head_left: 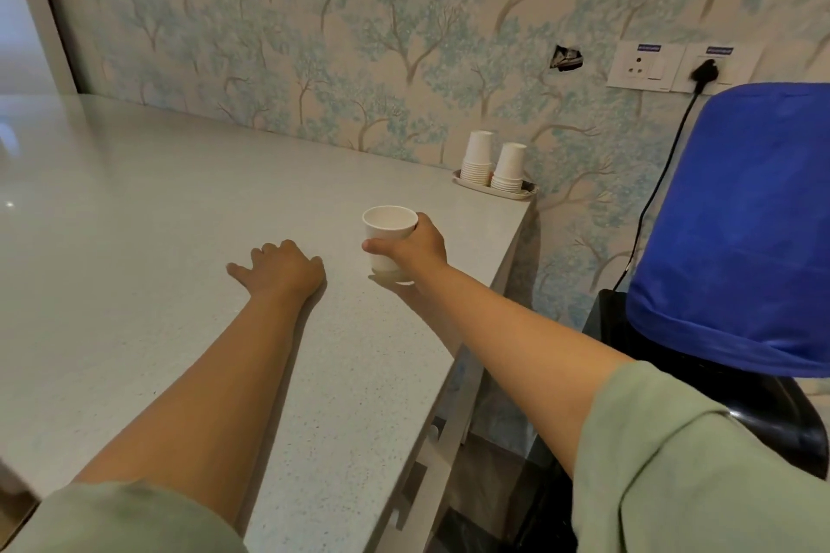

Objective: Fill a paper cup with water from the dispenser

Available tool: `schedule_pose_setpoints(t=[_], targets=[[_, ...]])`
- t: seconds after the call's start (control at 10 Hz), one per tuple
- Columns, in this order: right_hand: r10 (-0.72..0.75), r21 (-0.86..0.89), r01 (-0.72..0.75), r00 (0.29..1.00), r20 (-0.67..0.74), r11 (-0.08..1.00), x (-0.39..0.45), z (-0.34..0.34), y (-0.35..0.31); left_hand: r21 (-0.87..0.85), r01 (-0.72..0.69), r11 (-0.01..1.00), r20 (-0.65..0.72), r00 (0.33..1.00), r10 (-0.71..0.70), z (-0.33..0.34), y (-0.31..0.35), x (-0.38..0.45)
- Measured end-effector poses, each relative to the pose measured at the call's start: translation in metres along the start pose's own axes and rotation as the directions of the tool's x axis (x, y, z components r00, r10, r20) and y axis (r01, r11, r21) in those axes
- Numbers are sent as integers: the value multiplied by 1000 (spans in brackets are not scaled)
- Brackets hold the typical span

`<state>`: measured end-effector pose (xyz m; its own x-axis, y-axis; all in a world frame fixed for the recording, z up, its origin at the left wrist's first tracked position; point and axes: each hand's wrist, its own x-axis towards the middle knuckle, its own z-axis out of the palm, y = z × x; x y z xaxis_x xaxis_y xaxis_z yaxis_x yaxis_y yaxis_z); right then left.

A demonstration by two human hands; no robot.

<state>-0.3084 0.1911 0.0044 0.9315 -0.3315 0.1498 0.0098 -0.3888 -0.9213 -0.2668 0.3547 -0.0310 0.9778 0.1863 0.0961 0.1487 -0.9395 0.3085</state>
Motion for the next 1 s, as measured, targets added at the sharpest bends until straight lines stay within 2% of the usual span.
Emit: schedule_pose_setpoints(t=[0.3, 0.6, 0.7, 0.8, 0.9, 1.0], targets=[[38, 33, -38, 999, -8, 999, 5, 10, 4, -3, 5, 1000, -24, 1000, -5, 1, 3, 1], [-35, 62, 36, 999, -14, 997, 2, -9, 2, -57, 4, 998, -70, 998, -8, 3, 1, 4], [-54, 94, 58, 998, -45, 994, -4, -24, 0, -124, -6, 992, -99, 995, -6, -1, 2, 3], [-88, 160, 97, 994, -57, 982, -12, -40, 0, -229, -92, 969, -256, 966, 31, -5, 6, 0], [-136, 192, 153, 986, -99, 969, -27, -62, -6, -381, -345, 858, -556, 827, 86, -22, 12, -15], [-194, 256, 244, 960, -204, 936, -35, -86, -15, -305, -614, 728, -747, 628, 218, -30, 36, -39]])
